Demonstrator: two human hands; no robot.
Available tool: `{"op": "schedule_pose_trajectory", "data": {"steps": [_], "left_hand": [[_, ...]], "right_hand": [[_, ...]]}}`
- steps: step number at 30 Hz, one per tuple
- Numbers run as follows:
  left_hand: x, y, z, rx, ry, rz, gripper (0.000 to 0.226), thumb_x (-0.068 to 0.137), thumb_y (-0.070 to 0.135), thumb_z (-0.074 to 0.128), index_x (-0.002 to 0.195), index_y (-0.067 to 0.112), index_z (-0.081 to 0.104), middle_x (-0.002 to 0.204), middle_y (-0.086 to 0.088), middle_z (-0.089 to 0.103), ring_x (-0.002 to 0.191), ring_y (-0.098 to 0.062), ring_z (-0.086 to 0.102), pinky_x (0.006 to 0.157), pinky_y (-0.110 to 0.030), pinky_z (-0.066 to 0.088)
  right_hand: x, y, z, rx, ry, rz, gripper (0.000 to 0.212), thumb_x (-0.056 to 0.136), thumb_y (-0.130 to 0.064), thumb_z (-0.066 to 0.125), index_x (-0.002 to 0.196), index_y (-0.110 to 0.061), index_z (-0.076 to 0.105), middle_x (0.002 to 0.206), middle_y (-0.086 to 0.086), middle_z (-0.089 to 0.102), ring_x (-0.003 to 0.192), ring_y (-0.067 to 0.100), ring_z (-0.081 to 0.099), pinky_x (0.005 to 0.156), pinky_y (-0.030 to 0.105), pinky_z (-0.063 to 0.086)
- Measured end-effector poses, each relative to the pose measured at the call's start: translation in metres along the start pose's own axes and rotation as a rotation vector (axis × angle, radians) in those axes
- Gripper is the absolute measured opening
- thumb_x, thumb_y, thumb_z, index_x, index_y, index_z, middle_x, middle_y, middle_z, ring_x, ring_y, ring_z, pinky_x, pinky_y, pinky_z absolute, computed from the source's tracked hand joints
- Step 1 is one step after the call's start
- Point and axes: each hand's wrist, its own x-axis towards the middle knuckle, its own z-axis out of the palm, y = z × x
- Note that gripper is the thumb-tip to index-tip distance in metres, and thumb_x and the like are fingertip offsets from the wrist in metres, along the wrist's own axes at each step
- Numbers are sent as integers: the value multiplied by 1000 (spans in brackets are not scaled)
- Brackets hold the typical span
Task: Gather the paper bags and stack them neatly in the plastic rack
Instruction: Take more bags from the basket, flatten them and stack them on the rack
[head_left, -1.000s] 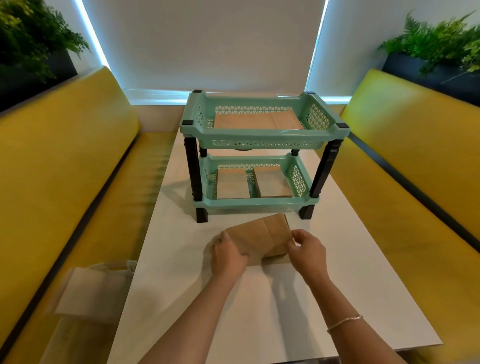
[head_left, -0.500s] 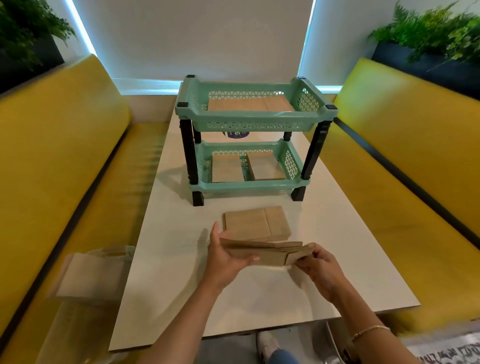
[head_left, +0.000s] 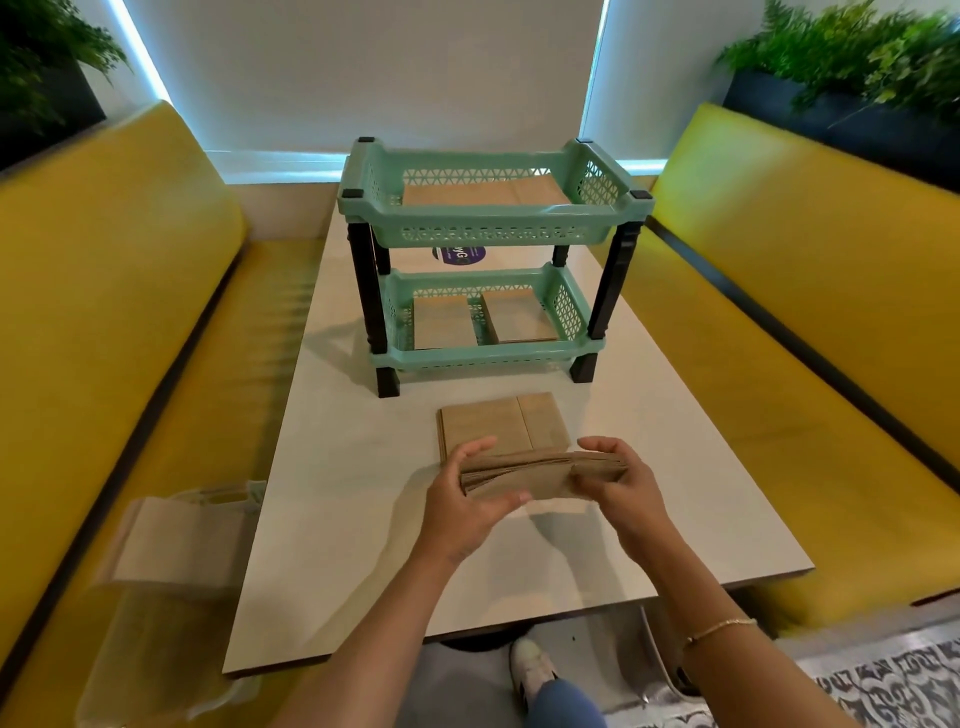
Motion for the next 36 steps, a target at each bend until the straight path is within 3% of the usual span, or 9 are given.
{"op": "schedule_pose_trajectory", "data": {"steps": [4,8,13,15,17,21,25,30,36], "left_hand": [[-3,-15,1,71,-7,-113,55,67,13,83,114,21,57,114,1,64,107,-15,60,89,-24,47],[0,-11,-1,223,28,-121,34,78,11,73,111,10,65,103,-4,69,100,-21,64,76,-20,44],[10,46,-14,-91,50,-40,21,71,9,79,81,21,65,81,4,67,77,-15,63,70,-24,51],[11,62,-11,-234,58,15,24,70,5,79,77,21,63,80,2,66,77,-15,62,75,-32,53],[10,63,-2,-288,39,5,24,73,3,76,80,22,63,81,5,67,78,-11,63,75,-27,53],[2,28,24,-139,-16,-94,22,88,13,63,103,28,56,107,6,65,108,-16,60,92,-27,47],[1,26,32,67,-11,-93,40,95,21,52,133,14,42,126,-3,56,117,-19,52,99,-29,41],[-2,20,33,275,0,-70,42,98,19,44,138,10,34,131,-8,52,118,-23,51,96,-27,41],[2,10,26,438,28,-132,24,98,11,42,120,4,48,119,-13,58,108,-24,55,76,-17,35]], "right_hand": [[-4,9,-1,-119,9,-11,45,75,10,68,108,-18,56,96,-9,55,84,8,54,63,14,49],[3,6,-5,-268,-42,-51,25,77,5,67,89,-16,65,89,-4,61,82,15,57,67,27,54],[13,-13,-11,-388,-99,-89,23,78,1,65,74,-21,68,78,3,68,72,19,60,69,30,52],[13,-11,-6,-356,-107,-83,24,79,1,64,75,-22,68,80,4,70,79,23,65,77,35,54],[10,-2,4,-307,-93,-62,25,83,0,61,80,-24,65,86,3,70,87,25,65,83,39,53],[-1,23,25,-208,-43,23,30,87,3,50,100,-24,56,101,3,65,98,24,60,84,36,50],[-1,18,32,-202,2,5,28,90,0,47,106,-23,49,99,-4,58,96,17,56,86,32,48],[-6,22,32,-280,-24,11,27,92,-4,46,111,-24,46,101,-7,57,95,12,54,83,28,46],[2,19,38,-497,6,0,17,90,-4,43,99,-12,54,95,7,61,84,20,56,66,24,45]]}}
